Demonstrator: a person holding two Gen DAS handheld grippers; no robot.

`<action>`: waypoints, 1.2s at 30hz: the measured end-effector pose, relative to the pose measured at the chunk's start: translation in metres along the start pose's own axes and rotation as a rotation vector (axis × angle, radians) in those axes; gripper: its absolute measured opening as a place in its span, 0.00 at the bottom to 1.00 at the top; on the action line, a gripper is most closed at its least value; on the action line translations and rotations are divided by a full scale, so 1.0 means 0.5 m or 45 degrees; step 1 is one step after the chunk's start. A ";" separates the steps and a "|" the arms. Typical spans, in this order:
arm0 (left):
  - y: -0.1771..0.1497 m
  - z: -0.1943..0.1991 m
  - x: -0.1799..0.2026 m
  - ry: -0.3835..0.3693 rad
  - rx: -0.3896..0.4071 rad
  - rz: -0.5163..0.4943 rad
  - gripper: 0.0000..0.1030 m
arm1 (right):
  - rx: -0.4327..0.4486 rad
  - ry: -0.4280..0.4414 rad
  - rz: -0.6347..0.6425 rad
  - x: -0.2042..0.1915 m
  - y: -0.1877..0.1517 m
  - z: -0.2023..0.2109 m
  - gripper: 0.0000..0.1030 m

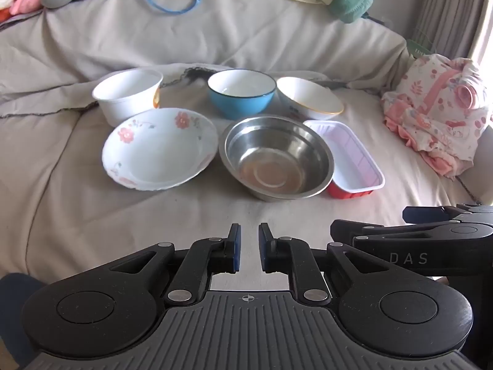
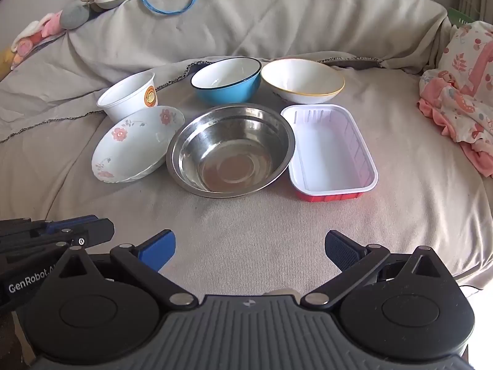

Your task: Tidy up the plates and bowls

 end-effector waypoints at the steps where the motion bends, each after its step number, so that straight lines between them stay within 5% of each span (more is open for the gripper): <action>1: -0.001 0.000 0.000 0.018 0.000 -0.015 0.15 | 0.000 -0.001 0.003 0.000 0.000 -0.002 1.00; 36: 0.002 0.009 -0.002 -0.018 0.022 0.020 0.15 | 0.016 -0.003 -0.008 0.000 0.003 0.008 1.00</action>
Point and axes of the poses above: each gripper's, at about its wrist camera, not at the fingertips, and z roughly against the way its jaws point, x to its right, y to its top, the point moved 4 cm from there along -z, roughly the way its jaws point, and after that the axes turned 11 degrees about -y, right-handed, at the moved point
